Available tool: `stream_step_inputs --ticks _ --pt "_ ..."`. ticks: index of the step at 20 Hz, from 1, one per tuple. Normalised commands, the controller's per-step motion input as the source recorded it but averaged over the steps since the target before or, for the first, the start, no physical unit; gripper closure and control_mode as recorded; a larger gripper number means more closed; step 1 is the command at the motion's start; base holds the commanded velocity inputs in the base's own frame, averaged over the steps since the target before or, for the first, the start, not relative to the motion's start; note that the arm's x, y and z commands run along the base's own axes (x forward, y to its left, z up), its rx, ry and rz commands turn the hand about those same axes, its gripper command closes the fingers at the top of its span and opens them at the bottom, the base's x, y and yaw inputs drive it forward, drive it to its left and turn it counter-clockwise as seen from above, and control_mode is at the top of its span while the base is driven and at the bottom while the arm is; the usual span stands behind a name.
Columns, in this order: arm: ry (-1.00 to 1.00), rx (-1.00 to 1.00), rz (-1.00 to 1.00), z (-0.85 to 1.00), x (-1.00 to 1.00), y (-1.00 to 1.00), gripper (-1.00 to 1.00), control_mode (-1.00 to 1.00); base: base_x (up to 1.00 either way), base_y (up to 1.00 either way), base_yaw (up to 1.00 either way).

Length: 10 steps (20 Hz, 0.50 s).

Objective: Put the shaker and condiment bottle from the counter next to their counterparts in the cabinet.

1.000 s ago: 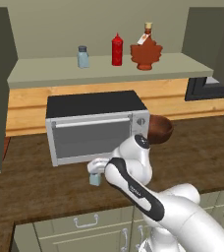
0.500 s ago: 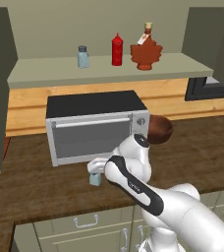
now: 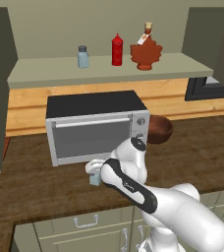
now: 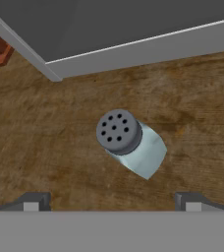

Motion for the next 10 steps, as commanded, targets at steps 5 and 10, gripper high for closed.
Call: stream_step_inputs --ticks 5,10 --pt "0.0 0.0 -0.1 -0.04 0.15 0.18 -1.0 -1.0 0.0 0.0 0.0" --pt "0.0 0.02 -0.05 -0.07 0.16 0.02 -1.0 -1.0 0.0 0.0 0.0"
